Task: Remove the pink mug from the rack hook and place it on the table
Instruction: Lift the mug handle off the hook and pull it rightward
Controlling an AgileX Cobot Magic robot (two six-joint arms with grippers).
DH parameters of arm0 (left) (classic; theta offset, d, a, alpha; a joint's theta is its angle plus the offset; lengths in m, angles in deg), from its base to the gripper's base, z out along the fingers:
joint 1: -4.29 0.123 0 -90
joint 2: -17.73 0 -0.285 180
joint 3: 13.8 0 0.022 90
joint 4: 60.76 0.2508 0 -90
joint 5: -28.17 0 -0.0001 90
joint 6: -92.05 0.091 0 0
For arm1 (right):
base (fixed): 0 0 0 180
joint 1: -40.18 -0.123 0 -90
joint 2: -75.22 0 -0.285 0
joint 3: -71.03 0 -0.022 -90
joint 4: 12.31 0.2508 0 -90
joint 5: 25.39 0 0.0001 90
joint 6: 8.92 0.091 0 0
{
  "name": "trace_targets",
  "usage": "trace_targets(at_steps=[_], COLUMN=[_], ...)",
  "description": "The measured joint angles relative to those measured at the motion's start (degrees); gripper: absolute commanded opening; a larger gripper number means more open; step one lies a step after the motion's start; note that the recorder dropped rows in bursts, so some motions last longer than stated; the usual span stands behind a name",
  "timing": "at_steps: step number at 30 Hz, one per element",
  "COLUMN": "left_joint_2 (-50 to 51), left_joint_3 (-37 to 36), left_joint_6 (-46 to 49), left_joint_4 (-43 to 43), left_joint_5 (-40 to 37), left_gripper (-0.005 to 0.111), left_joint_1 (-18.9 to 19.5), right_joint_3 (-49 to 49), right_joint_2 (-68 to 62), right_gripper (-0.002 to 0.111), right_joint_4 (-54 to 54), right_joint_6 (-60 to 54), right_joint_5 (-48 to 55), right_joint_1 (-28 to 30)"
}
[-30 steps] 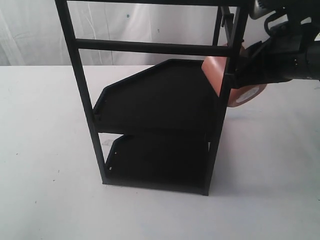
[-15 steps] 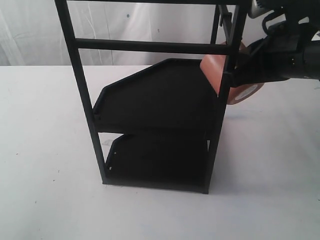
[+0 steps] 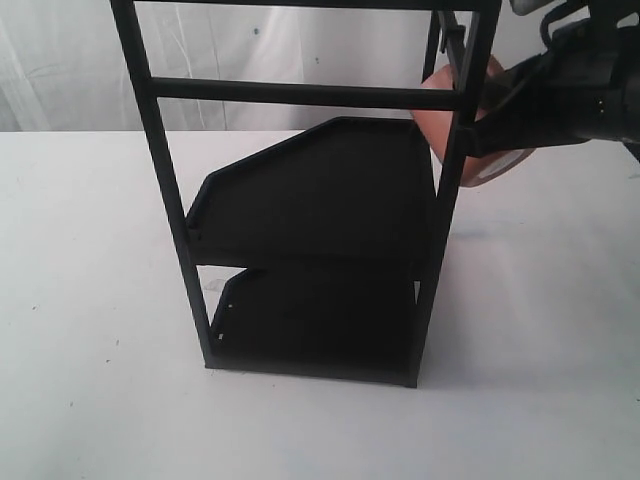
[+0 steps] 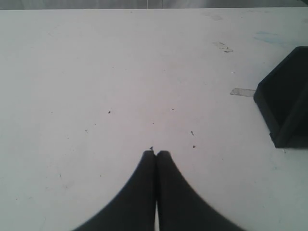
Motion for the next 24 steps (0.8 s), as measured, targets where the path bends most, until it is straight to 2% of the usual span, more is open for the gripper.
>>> trace_targets(at_steps=[24], left_joint_2=[0.0], left_joint_3=[0.0], left_joint_6=[0.0], left_joint_4=[0.0], left_joint_5=[0.0], left_gripper=[0.0], left_joint_1=[0.0], right_joint_3=[0.0], right_joint_2=[1.18], right_gripper=[0.0], right_joint_4=[-3.73], right_joint_6=[0.0], right_joint_5=[-0.42], right_joint_1=[0.16])
